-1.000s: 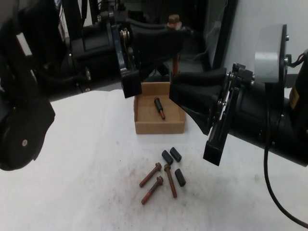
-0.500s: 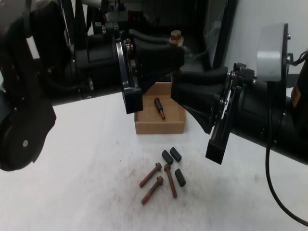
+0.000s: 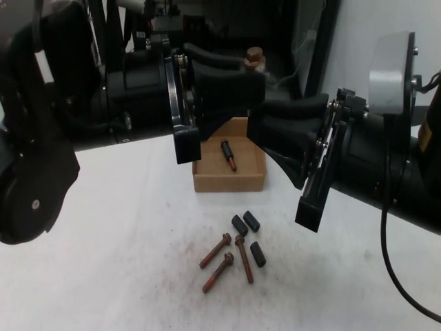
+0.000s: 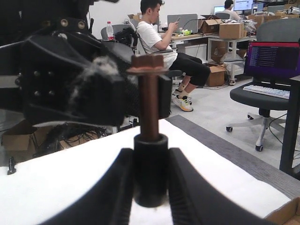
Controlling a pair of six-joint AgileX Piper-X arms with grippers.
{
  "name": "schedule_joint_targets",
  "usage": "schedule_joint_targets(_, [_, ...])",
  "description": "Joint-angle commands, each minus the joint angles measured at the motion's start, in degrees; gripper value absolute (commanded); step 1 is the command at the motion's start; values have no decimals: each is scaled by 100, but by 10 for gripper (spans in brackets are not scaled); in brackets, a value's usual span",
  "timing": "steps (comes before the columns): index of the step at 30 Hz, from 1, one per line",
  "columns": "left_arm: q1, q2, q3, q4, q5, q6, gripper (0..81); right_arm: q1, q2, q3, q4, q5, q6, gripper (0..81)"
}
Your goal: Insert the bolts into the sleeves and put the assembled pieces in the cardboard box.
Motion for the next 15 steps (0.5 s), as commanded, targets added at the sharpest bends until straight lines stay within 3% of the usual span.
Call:
schedule_joint_targets(1, [-16,-7,-60,67,175,-3,278,-27,-17,-88,-113,93,-8,6])
schedule_joint_targets(9, [-16,-7,-60,998,98,774,278,-27,-17,-88,-113,93,-8,6])
schedule_joint_targets(15, [-16,-7,-60,999,-804,1094,278,-27,-17,-88,-113,93,-8,6])
